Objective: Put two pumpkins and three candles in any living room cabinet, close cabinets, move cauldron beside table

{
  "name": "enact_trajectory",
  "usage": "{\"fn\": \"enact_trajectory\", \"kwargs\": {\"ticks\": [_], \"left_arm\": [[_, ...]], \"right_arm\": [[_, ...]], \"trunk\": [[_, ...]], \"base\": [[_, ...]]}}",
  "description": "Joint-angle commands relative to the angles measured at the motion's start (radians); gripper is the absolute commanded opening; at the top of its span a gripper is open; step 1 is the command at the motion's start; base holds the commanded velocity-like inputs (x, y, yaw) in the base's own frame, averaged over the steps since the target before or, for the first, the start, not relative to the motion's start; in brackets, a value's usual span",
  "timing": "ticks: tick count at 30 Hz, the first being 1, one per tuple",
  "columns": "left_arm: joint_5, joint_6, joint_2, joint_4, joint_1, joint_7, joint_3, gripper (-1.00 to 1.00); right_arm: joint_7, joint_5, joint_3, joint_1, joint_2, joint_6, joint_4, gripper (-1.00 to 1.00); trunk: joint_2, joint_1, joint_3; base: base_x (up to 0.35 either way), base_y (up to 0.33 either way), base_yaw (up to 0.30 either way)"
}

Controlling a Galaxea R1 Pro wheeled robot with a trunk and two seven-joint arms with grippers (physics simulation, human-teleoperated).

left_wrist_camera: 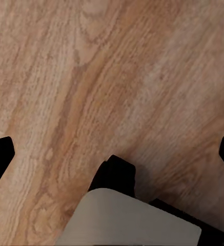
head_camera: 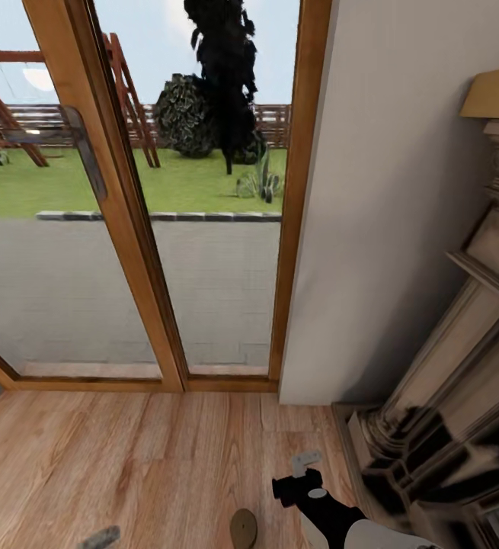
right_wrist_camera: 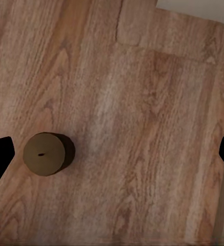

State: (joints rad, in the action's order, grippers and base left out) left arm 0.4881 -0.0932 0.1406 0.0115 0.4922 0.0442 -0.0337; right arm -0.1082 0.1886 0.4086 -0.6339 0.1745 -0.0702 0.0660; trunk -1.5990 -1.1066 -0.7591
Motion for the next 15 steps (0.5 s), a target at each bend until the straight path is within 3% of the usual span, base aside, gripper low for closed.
{"fn": "enact_trajectory", "kwargs": {"ticks": [1, 4, 6, 7, 9, 10, 13, 15], "left_arm": [[-0.001, -0.002, 0.014, -0.031, 0.003, -0.052, 0.000, 1.00], [-0.001, -0.013, 0.047, -0.124, 0.006, -0.097, 0.000, 1.00], [0.000, -0.073, 0.068, -0.235, 0.008, -0.110, 0.000, 1.00], [0.001, -0.122, 0.072, -0.289, 0.009, -0.112, -0.001, 1.00], [0.004, -0.361, 0.079, -0.586, 0.005, -0.152, -0.002, 1.00], [0.005, -0.393, 0.079, -0.632, 0.003, -0.161, -0.002, 1.00], [0.009, -0.578, 0.079, -0.844, -0.002, -0.244, -0.001, 1.00], [0.010, -0.677, 0.078, -0.927, 0.000, -0.358, 0.001, 1.00]], "right_arm": [[-0.001, -0.001, 0.000, -0.001, 0.000, 0.011, 0.001, 1.00], [-0.004, -0.001, 0.001, -0.001, 0.000, 0.022, 0.001, 1.00], [-0.008, 0.001, 0.001, -0.001, 0.000, 0.035, 0.002, 1.00], [-0.009, 0.001, 0.001, -0.001, 0.000, 0.049, 0.002, 1.00], [-0.010, 0.003, 0.000, -0.008, 0.000, 0.176, 0.019, 1.00], [-0.011, 0.004, 0.000, -0.010, 0.000, 0.195, 0.024, 1.00], [-0.011, 0.007, 0.000, -0.015, 0.000, 0.279, 0.065, 1.00], [-0.011, 0.008, -0.001, -0.017, 0.000, 0.310, 0.087, 1.00]], "trunk": [[0.000, 0.000, 0.000], [0.000, 0.000, 0.000], [0.000, 0.000, 0.000], [0.000, 0.000, 0.000], [0.000, 0.000, 0.000], [0.000, 0.000, 0.000], [0.000, 0.000, 0.000], [0.000, 0.000, 0.000]], "base": [[0.000, 0.000, 0.000], [0.000, 0.000, 0.000], [0.000, 0.000, 0.000], [0.000, 0.000, 0.000], [0.000, 0.000, 0.000], [0.000, 0.000, 0.000], [0.000, 0.000, 0.000], [0.000, 0.000, 0.000]]}}
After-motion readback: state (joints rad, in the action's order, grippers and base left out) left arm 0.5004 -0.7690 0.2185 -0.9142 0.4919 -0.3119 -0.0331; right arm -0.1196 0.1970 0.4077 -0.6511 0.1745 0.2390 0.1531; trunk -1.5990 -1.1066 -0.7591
